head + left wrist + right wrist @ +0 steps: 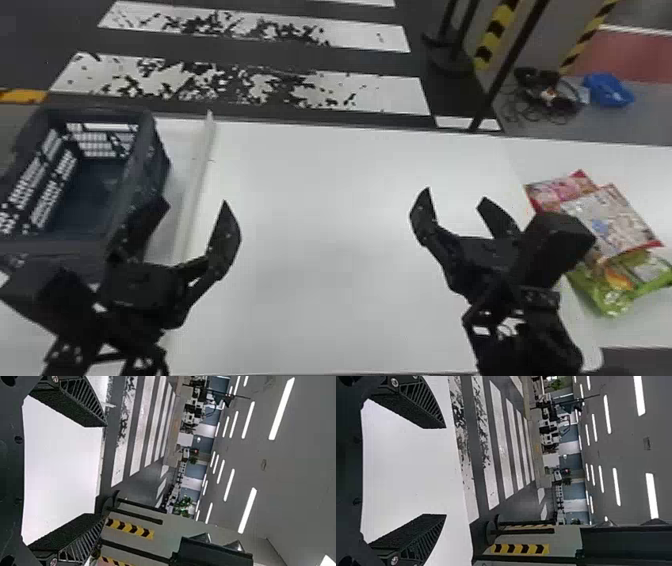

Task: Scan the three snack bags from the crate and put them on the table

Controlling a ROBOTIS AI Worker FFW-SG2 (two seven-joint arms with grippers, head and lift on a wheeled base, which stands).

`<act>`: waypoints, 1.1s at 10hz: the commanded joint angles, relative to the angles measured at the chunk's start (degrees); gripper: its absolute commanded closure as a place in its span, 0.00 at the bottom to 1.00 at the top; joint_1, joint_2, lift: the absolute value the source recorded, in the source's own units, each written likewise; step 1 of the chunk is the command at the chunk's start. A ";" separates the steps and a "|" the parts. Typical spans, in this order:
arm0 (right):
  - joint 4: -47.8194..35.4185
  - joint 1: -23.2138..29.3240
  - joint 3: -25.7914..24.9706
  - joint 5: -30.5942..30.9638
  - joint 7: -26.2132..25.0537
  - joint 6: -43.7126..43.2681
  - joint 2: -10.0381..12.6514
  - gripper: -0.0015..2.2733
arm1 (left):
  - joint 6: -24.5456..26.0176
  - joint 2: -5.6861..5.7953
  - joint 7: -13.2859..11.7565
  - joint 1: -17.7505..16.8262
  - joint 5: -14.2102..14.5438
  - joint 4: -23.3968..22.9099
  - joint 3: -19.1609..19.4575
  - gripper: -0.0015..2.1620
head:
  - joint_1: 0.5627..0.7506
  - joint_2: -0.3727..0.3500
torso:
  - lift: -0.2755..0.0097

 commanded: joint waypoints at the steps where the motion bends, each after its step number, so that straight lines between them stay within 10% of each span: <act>1: 0.77 2.13 0.82 1.32 -0.40 -3.28 -0.80 0.04 | 3.77 0.07 2.29 1.70 -1.67 -2.30 -0.15 0.03 | 0.70 0.39 | 0.64; 7: -6.35 9.77 -2.08 -0.61 -2.07 3.40 -9.68 0.04 | 8.17 0.51 1.94 8.99 -1.76 -7.66 0.73 0.03 | 0.70 0.38 | 0.64; 11: -9.16 11.79 -2.78 -1.49 -2.86 3.22 -9.50 0.04 | 5.88 0.33 0.71 11.54 -0.70 -9.07 1.88 0.03 | 0.70 0.35 | 0.64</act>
